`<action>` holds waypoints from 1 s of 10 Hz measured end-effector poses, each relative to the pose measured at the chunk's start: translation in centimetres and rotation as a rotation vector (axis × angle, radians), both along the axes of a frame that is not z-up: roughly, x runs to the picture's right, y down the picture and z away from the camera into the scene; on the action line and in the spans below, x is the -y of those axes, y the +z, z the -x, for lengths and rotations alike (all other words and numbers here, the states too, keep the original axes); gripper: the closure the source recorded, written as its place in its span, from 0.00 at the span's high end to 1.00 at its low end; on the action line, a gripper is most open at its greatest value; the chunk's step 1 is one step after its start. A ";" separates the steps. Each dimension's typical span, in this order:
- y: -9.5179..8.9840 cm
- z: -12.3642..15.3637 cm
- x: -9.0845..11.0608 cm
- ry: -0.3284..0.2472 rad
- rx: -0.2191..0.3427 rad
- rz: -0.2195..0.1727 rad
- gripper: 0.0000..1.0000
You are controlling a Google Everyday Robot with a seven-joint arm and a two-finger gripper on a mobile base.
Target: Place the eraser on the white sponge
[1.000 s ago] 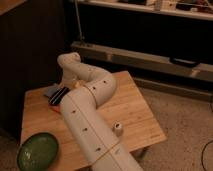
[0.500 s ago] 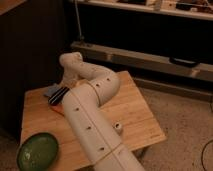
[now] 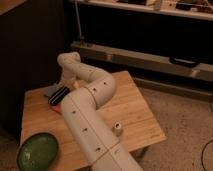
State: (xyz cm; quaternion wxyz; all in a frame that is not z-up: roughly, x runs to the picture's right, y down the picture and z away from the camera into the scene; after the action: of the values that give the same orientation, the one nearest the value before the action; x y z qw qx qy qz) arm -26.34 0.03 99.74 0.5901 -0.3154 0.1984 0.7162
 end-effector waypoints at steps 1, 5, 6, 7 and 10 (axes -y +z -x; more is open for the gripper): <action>0.1 0.2 -0.2 -0.015 -0.009 0.005 0.76; 0.1 0.6 -0.4 -0.025 -0.016 0.013 0.37; 0.1 0.6 -0.4 -0.025 -0.016 0.013 0.25; 0.1 0.6 -0.4 -0.025 -0.015 0.012 0.15; 0.1 0.4 -0.3 -0.027 -0.018 0.012 0.00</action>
State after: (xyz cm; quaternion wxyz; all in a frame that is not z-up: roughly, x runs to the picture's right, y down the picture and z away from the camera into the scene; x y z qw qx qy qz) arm -26.78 0.37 99.87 0.5958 -0.3098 0.2122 0.7099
